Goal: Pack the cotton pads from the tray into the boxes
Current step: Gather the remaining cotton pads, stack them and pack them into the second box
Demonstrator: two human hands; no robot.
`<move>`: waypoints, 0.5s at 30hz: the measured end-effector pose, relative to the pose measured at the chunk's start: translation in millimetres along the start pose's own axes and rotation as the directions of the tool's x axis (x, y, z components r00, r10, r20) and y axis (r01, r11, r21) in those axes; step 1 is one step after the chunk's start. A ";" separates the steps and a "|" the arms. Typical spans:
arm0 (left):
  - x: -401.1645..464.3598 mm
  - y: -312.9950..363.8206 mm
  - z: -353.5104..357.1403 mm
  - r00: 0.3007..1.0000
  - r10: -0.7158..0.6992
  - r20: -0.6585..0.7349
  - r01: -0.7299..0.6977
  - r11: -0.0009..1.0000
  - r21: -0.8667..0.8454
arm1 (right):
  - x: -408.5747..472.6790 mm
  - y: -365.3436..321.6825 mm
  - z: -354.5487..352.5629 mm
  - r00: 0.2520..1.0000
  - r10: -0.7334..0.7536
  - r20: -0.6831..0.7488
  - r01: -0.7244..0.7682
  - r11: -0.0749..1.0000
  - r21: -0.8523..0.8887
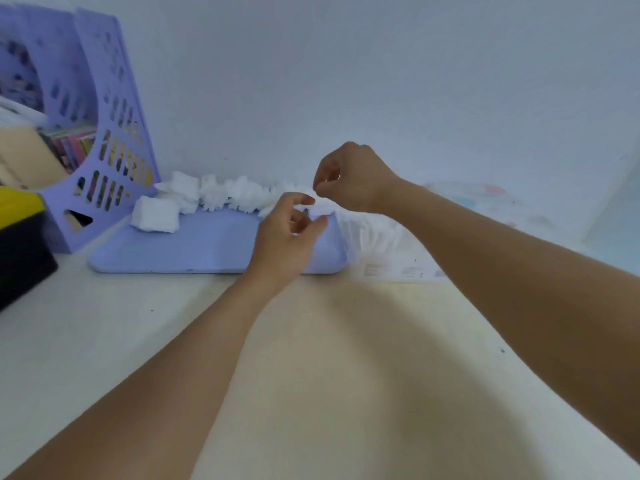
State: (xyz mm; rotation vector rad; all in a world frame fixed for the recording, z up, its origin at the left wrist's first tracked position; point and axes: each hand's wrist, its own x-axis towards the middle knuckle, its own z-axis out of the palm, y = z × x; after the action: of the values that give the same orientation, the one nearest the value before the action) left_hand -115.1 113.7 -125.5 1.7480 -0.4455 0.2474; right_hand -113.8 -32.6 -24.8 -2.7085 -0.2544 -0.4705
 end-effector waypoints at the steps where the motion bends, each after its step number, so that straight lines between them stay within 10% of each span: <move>1: 10.3 -1.7 -22.5 0.990 -0.083 -0.112 0.079 0.996 -0.043 | 5.5 -16.5 9.9 1.000 -0.023 -0.007 0.023 0.998 0.066; 7: 31.6 -26.4 -151.7 0.854 -0.225 -0.469 0.390 0.873 0.292 | 34.5 -76.2 100.8 0.968 0.055 0.246 -0.150 0.909 0.388; 15: 14.8 -70.5 -194.8 0.889 -0.211 -0.406 0.394 0.804 0.446 | 82.0 -146.5 180.0 0.886 0.286 0.365 -0.455 0.690 0.563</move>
State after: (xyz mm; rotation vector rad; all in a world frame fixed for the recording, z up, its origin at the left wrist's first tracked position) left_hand -57.3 312.8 -138.5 2.2202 0.1895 0.4566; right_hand -20.6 181.2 -103.6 -2.0453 0.0801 0.0888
